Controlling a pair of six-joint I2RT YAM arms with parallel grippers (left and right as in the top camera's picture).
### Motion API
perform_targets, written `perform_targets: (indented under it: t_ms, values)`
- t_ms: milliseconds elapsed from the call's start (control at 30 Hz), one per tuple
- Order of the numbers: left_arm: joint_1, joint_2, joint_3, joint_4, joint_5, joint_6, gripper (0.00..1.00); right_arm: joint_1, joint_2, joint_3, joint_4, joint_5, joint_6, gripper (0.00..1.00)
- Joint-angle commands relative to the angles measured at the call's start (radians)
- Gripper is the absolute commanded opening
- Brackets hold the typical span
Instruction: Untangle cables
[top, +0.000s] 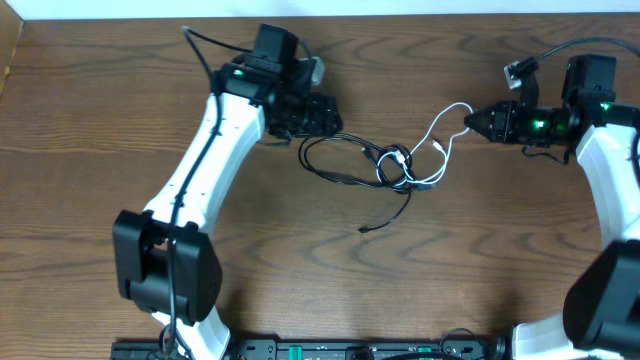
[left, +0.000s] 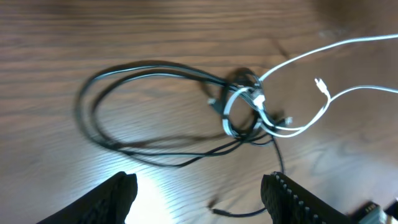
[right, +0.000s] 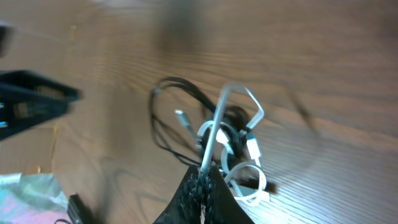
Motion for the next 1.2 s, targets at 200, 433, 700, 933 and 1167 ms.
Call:
perform_targets:
  t_ms: [200, 433, 700, 933, 1167]
  values:
    - [-0.017, 0.087, 0.006, 0.085, 0.162, 0.001, 0.68, 0.023, -0.183, 0.113, 0.041, 0.018, 0.266, 0.01]
    - [-0.017, 0.101, 0.006, 0.085, 0.162, 0.006, 0.64, 0.042, -0.253, 0.121, 0.068, 0.148, 0.490, 0.01]
    - [-0.024, 0.101, 0.006, 0.113, 0.187, 0.031, 0.64, 0.160, -0.255, 0.120, 0.067, 0.157, 0.451, 0.01]
    - [-0.056, 0.102, 0.005, 0.226, 0.293, 0.101, 0.65, 0.190, -0.255, 0.120, 0.060, 0.166, 0.452, 0.01]
    - [-0.089, 0.147, 0.005, 0.367, 0.386, 0.100, 0.65, 0.190, -0.256, 0.120, 0.050, 0.154, 0.432, 0.01]
